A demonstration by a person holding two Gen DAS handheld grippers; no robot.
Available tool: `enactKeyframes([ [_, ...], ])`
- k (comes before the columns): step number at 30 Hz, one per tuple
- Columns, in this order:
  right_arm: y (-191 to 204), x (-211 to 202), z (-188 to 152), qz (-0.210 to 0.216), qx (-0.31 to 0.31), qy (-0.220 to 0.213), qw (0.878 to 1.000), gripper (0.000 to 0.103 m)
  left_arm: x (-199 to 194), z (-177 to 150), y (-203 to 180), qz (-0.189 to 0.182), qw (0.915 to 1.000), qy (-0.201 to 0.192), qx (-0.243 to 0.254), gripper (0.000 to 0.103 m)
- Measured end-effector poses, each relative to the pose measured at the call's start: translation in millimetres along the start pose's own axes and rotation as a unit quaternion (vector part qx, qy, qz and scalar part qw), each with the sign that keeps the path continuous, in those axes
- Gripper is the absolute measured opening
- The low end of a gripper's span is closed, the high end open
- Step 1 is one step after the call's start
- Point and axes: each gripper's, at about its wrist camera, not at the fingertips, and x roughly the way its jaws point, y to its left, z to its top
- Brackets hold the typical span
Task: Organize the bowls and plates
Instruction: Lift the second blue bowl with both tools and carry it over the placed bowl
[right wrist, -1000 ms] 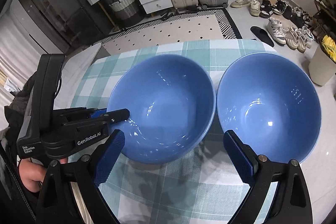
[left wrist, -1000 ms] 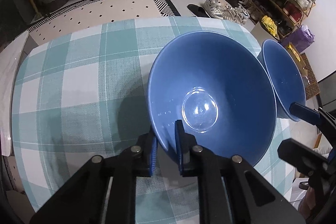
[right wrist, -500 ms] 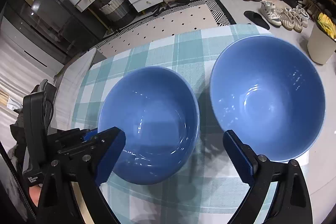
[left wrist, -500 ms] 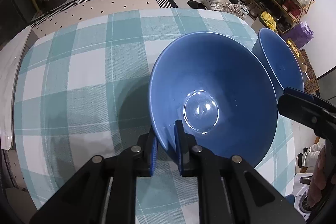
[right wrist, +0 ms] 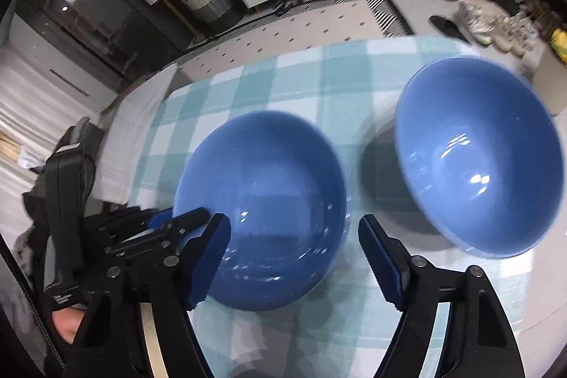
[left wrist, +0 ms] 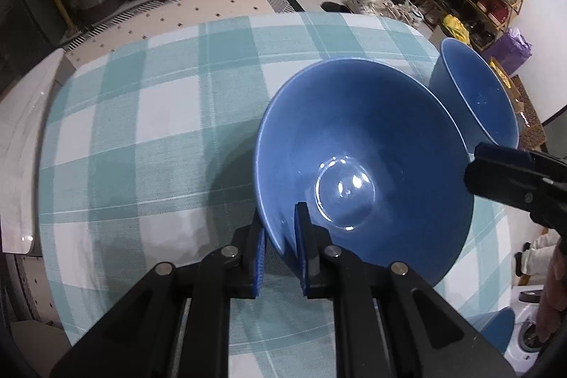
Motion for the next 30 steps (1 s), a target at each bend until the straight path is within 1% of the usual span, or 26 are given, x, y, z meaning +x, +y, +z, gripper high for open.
enactKeyframes([
  [2,5,2,-3,-0.007,-0.013,0.005,1.0,0.069,0,-5,3,-0.006,1.0,0.002,-0.001,0.013],
  [4,8,5,-5,-0.028,-0.02,0.007,0.999,0.068,0,-7,5,-0.007,1.0,0.004,-0.002,0.013],
  [7,5,10,-6,-0.03,-0.007,0.015,0.999,0.058,-3,-9,9,-0.01,0.9999,0.004,-0.004,0.013],
  [9,4,15,-6,-0.041,-0.005,0.02,0.999,0.048,-3,-9,9,-0.008,1.0,0.004,-0.003,0.013],
  [11,3,23,-7,-0.048,-0.007,0.03,0.998,0.047,-4,-10,10,-0.008,1.0,0.006,-0.001,0.013],
  [13,2,27,-7,-0.047,-0.004,0.035,0.998,0.042,-4,-10,10,-0.007,1.0,0.007,0.001,0.013],
  [17,6,34,-7,-0.057,-0.02,0.037,0.997,0.041,-5,-10,10,-0.005,1.0,0.008,0.004,0.013],
  [20,7,40,-5,-0.064,-0.024,0.041,0.997,0.034,-5,-11,8,-0.001,1.0,0.005,0.006,0.013],
  [22,7,44,-3,-0.078,-0.03,0.049,0.995,0.031,-5,-12,6,0.003,0.9999,0.001,0.011,0.013],
  [23,8,46,-3,-0.083,-0.034,0.052,0.995,0.026,-5,-12,6,0.005,0.9999,-0.004,0.012,0.013],
  [24,8,48,-3,-0.085,-0.036,0.056,0.994,0.023,-5,-12,6,0.006,0.9999,-0.005,0.011,0.013],
  [30,7,48,-6,-0.092,-0.047,0.054,0.993,0.014,-4,-12,7,0.012,0.9998,-0.006,0.011,0.013],
])
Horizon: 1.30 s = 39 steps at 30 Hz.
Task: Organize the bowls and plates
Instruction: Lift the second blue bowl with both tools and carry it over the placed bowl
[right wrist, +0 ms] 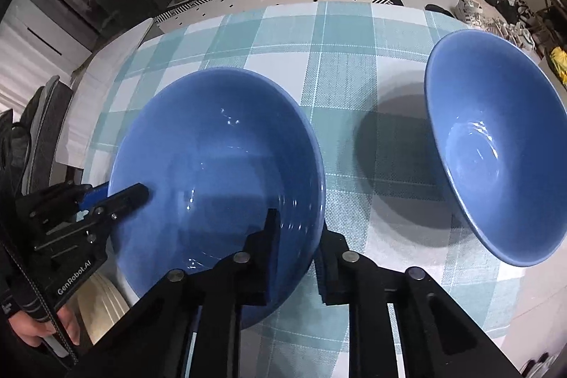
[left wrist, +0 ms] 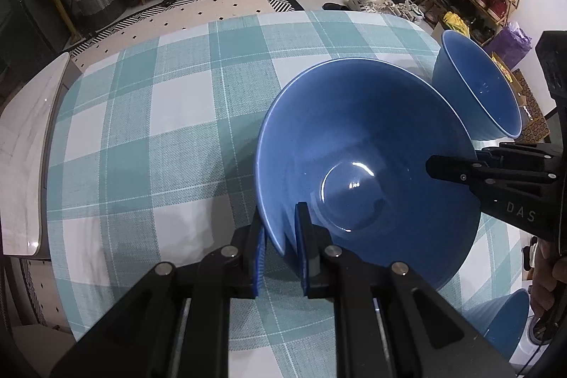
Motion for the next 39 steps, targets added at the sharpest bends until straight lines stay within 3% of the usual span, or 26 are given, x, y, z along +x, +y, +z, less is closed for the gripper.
enactKeyframes([
  [21,2,10,3,-0.007,-0.004,0.009,1.0,0.012,6,0,2,-0.011,0.9999,0.011,-0.004,0.014],
  [39,4,-29,-8,-0.009,0.01,-0.011,1.0,0.01,-22,-7,-12,-0.017,0.9998,0.007,-0.006,0.014],
])
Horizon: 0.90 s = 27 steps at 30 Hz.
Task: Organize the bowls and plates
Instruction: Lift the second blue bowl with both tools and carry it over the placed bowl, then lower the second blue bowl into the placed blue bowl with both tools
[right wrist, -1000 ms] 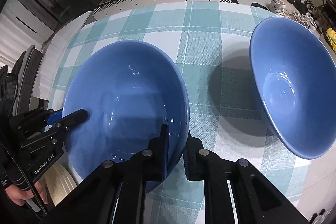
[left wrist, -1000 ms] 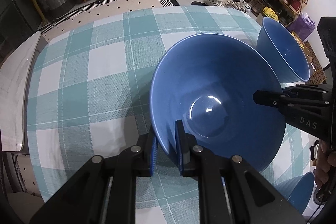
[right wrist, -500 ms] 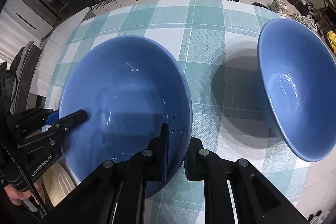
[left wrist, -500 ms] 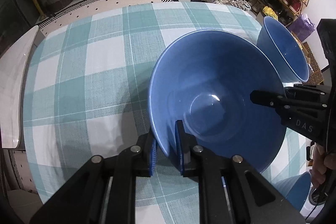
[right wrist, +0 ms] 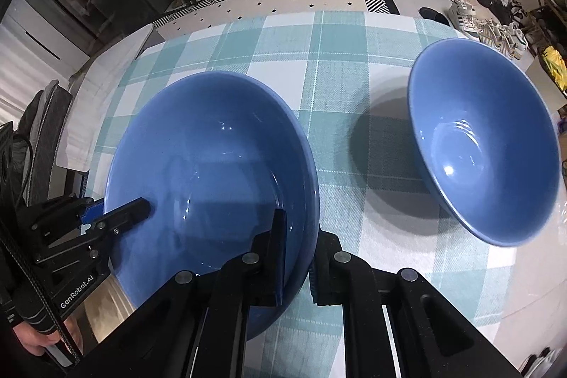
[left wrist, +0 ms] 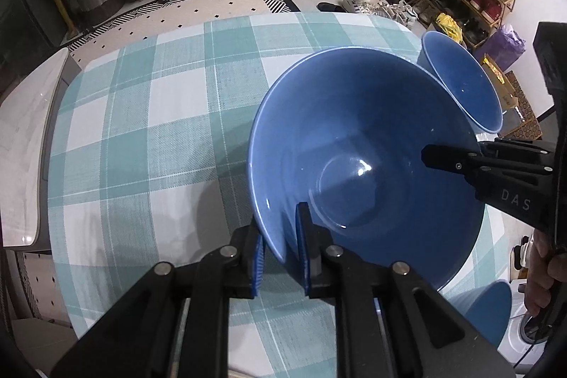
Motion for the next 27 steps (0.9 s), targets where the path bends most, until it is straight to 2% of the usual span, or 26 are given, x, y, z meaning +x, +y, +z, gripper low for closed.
enactKeyframes([
  [11,-7,-53,-27,-0.015,0.016,-0.028,0.999,0.01,-34,-14,-29,-0.008,0.9997,-0.017,0.016,0.015],
  [27,-21,-140,-98,-0.05,0.059,-0.072,0.994,0.01,-85,-42,-90,-0.018,0.9978,-0.033,0.055,0.015],
])
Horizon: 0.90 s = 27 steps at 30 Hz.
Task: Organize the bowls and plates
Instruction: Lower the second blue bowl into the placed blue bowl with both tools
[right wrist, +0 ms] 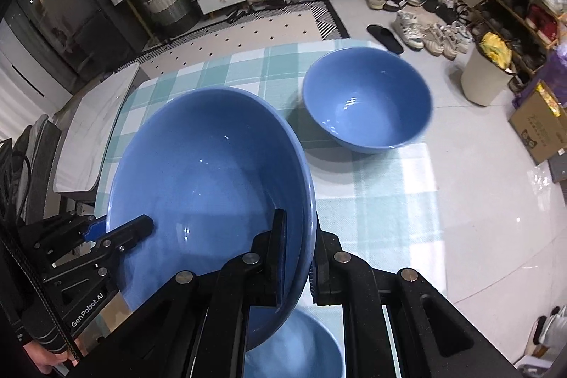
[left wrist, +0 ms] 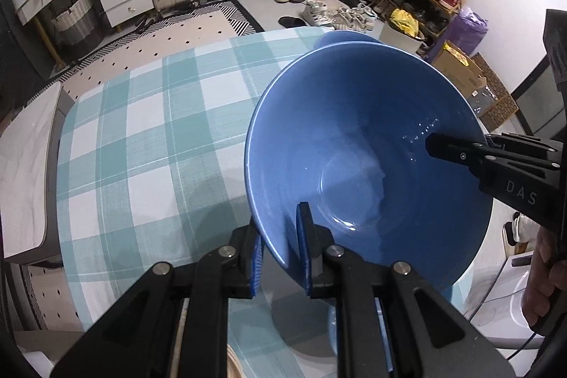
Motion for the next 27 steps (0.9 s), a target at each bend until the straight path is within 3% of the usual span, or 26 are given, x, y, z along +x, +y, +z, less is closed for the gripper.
enactKeyframes([
  [12,-11,-47,-62,-0.008,0.012,-0.017,1.0,0.01,-32,-42,-36,-0.008,0.9995,-0.019,0.024,0.015],
  [27,-22,-39,-128,0.003,0.027,-0.001,1.0,0.01,-33,-96,-60,-0.012,0.9989,-0.017,0.041,0.017],
])
